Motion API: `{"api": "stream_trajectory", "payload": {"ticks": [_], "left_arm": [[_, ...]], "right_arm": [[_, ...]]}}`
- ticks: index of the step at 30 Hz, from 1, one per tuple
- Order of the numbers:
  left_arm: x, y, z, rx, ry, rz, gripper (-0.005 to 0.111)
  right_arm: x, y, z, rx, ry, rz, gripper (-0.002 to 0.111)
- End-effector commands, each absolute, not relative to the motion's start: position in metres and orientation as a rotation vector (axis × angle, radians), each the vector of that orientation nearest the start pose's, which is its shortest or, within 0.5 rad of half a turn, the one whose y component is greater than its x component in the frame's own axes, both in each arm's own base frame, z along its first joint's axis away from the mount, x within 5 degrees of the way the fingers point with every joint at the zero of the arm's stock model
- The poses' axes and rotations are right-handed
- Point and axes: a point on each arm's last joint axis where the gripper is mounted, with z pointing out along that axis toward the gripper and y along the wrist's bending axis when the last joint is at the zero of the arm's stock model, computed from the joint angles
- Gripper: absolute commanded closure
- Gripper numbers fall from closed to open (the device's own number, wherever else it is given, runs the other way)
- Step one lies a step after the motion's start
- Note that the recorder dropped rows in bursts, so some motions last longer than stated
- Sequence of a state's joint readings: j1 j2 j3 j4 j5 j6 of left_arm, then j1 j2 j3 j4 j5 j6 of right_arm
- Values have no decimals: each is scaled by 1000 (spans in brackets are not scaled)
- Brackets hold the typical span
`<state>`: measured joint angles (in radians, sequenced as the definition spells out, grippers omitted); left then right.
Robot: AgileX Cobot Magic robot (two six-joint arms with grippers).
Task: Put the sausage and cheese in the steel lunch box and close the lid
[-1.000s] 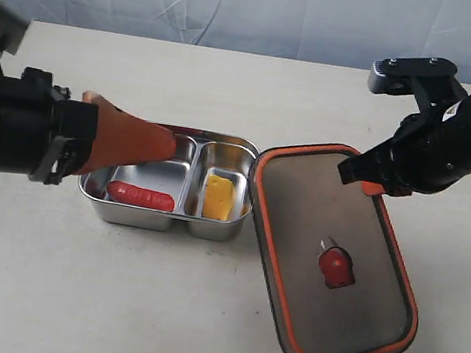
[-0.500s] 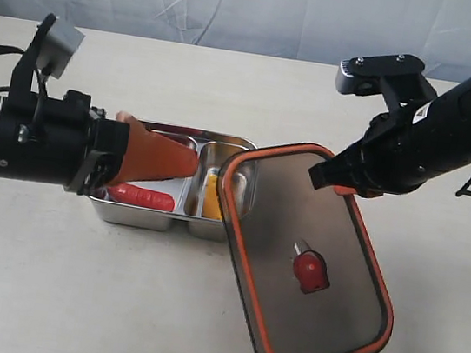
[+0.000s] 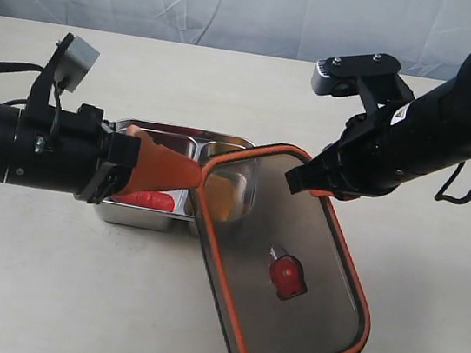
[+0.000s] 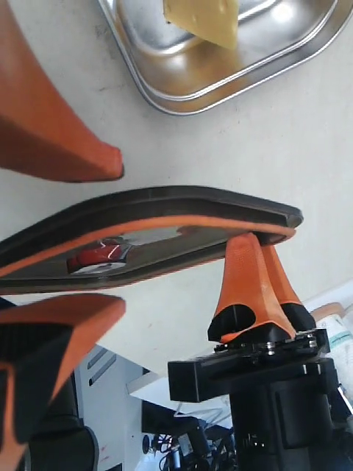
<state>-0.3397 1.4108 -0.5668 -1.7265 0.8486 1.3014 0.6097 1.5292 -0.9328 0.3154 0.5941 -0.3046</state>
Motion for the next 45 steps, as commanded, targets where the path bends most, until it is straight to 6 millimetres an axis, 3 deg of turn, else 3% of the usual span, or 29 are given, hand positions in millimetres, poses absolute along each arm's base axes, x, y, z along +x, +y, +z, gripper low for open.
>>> {"api": "stream_trajectory", "payload": {"ticks": [1, 11, 12, 15, 16, 21, 23, 27, 29, 31, 38, 40, 45], "left_arm": [[205, -144, 218, 345, 2215, -1369, 60], [206, -144, 217, 361, 2211, -1341, 61], [206, -144, 217, 360, 2211, -1339, 65], [206, -144, 217, 381, 2202, -1329, 101], [206, -144, 217, 406, 2191, -1316, 106], [206, -144, 217, 414, 2187, -1315, 106], [207, -144, 219, 417, 2179, -1314, 106], [213, -147, 233, 447, 2120, -1321, 106], [216, -148, 242, 458, 2084, -1308, 106], [220, -147, 251, 457, 2056, -1274, 106], [238, -141, 274, 443, 2009, -1043, 106], [241, -138, 277, 489, 2009, -942, 106], [244, -135, 291, 596, 1964, -796, 106]], "right_arm": [[235, 189, 234, -922, 2490, 449, 108], [234, 199, 248, -957, 2445, 590, 108], [234, 200, 248, -965, 2443, 597, 108], [233, 200, 248, -967, 2449, 608, 108], [233, 200, 248, -967, 2449, 608, 108], [232, 200, 247, -978, 2449, 607, 106], [230, 200, 247, -1048, 2437, 599, 95], [229, 196, 248, -1116, 2425, 553, 51], [227, 193, 252, -1135, 2402, 515, 40], [225, 188, 262, -1121, 2368, 481, 43], [210, 160, 309, -1010, 2232, 306, 68], [205, 154, 318, -989, 2210, 293, 67], [192, 145, 336, -968, 2148, 300, 51]]}}
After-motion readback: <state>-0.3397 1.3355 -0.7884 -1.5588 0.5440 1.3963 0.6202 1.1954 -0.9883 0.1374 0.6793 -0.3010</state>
